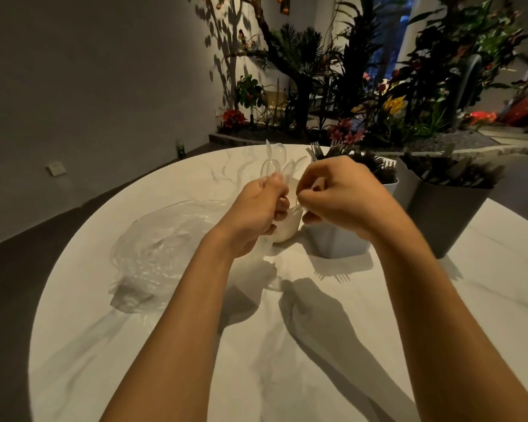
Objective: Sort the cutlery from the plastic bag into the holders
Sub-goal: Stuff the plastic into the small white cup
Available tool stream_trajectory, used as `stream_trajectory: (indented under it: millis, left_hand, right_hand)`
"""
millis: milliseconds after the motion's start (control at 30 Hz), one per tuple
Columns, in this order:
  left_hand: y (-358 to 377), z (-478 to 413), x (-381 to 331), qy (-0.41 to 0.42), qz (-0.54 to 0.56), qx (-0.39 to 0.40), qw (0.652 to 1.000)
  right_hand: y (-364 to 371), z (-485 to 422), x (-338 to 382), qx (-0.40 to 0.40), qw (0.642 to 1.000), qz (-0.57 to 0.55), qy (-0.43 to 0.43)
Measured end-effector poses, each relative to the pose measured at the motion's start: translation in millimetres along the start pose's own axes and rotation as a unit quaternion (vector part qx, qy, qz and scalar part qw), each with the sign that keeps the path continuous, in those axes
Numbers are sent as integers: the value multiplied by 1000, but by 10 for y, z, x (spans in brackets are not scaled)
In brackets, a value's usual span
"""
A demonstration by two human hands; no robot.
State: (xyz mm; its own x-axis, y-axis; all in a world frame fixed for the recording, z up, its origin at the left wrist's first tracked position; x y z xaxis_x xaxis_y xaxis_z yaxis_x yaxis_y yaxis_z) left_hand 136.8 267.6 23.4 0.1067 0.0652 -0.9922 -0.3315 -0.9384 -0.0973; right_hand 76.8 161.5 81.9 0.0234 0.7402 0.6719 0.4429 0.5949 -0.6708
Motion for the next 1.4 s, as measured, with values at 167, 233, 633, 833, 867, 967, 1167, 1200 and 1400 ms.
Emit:
stream_trajectory:
  millis: [167, 233, 633, 833, 867, 967, 1167, 1200, 1400]
  left_hand:
    - [17, -7, -111, 86, -56, -49, 994]
    - [2, -16, -124, 112, -100, -63, 987]
    - [179, -12, -147, 94, 38, -62, 993]
    - [262, 48, -195, 79, 65, -22, 995]
    - [255, 56, -204, 83, 63, -18, 994]
    - [233, 118, -275, 85, 58, 4, 995]
    - [189, 215, -324, 94, 18, 88, 991]
    - [181, 213, -311, 95, 6, 100, 990]
    - [126, 128, -172, 80, -53, 64, 993]
  right_hand:
    - [-124, -71, -47, -139, 988, -71, -1]
    - [-103, -78, -69, -129, 982, -134, 16]
    - [-251, -35, 39, -259, 963, -57, -49]
    - [-197, -58, 154, -214, 971, 10, -109]
    - [-177, -52, 177, -206, 971, 18, -117]
    - [-176, -28, 246, -209, 968, 11, -137]
    - [-155, 15, 335, -169, 965, -86, -180]
    - [-135, 28, 360, -151, 964, -95, -195]
    - [38, 30, 355, -131, 970, -46, -199]
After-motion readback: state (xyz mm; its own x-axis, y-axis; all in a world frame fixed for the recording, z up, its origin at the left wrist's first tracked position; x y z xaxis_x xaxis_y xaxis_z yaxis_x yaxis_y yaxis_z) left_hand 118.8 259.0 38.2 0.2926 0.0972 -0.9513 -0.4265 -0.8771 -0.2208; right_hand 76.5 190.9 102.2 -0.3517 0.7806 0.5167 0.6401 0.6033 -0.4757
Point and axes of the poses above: each hand's wrist, its own z-axis away from the middle knuckle, its own y-axis out of the palm, x = y × z, the point moved 9 cm from there along -z, towards the middle knuckle, and after that the axes turned 10 degrees about -x, right-handed, at the moved point
